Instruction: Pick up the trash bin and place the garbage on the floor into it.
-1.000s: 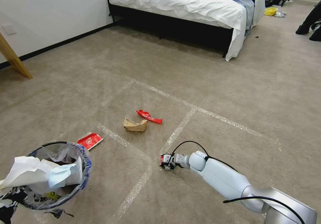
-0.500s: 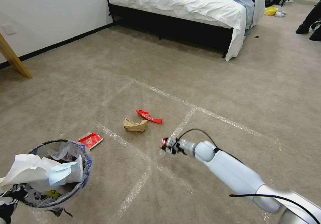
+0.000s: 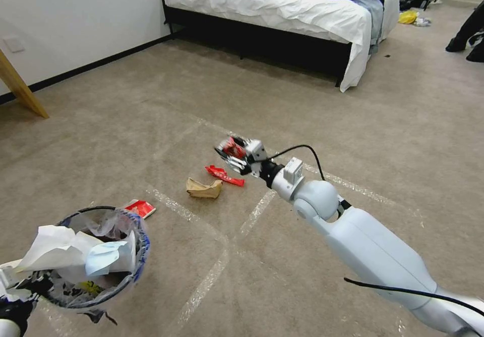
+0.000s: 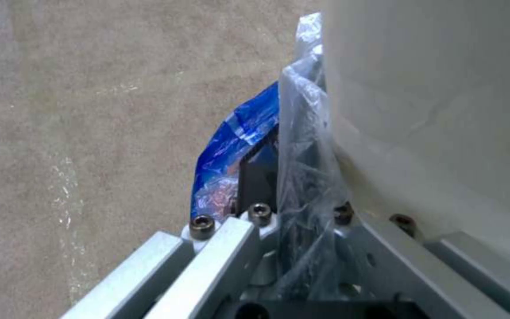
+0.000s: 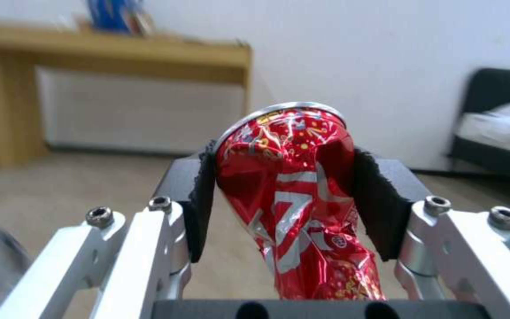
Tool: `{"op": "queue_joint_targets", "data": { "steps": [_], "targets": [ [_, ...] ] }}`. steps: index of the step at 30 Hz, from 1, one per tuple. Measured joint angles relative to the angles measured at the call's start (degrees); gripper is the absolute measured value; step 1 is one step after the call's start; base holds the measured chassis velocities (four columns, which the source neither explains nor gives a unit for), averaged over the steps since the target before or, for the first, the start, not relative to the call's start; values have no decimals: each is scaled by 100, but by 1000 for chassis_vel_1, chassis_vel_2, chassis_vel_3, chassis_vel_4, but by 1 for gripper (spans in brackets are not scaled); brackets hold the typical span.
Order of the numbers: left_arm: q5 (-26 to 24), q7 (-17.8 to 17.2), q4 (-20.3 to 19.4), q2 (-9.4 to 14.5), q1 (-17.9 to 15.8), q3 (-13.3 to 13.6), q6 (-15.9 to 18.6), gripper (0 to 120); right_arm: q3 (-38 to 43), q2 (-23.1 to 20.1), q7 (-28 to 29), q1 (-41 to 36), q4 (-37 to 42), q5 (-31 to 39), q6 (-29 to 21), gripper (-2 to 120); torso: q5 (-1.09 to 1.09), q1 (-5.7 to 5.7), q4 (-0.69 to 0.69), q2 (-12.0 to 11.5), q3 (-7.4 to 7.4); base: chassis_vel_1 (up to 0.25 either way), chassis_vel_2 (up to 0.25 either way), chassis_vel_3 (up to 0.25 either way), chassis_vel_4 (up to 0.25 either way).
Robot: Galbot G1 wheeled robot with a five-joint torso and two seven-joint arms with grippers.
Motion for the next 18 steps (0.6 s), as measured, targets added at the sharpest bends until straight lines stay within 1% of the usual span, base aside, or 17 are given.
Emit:
{"op": "queue_joint_targets", "data": {
  "steps": [2,5,6,7,8,10,11,13,16,18],
  "targets": [
    [0,-1,-4,15,8,10,5,1,-173,121,168,188,317,553,19,49,0,0,0,0,0,0,0,0,0],
    [0,0,-5,17,6,20,7,1,-254,176,206,264,399,761,53,49,-1,0,0,0,0,0,0,0,0],
    [-1,1,-6,17,-8,32,16,1,-414,285,245,408,475,1098,174,49,0,0,1,0,0,0,0,0,0],
    [1,0,-6,17,-22,38,24,1,-523,362,257,515,502,1277,292,49,-1,0,0,0,0,0,0,0,0],
    [1,0,-6,17,-22,38,24,1,-523,362,257,515,502,1277,292,49,-1,0,0,0,0,0,0,0,0],
    [5,-1,-9,13,-53,54,43,1,-844,618,261,833,552,1764,495,49,0,0,-1,0,1,0,0,0,0],
    [5,-1,-9,13,-53,54,43,1,-844,618,261,833,552,1764,495,49,0,0,-1,0,1,0,0,0,0],
    [9,-4,-12,6,-73,62,54,1,-1092,815,253,1074,576,2037,617,49,-1,0,0,0,0,0,0,0,0],
    [12,-5,-16,2,-79,68,59,1,-1260,932,241,1196,571,2150,669,49,-1,0,1,0,1,0,0,0,0],
    [17,-10,-23,-10,-102,95,75,1,-1804,1226,194,1534,350,2232,902,49,-1,0,1,0,1,0,0,0,0]
  ]
}}
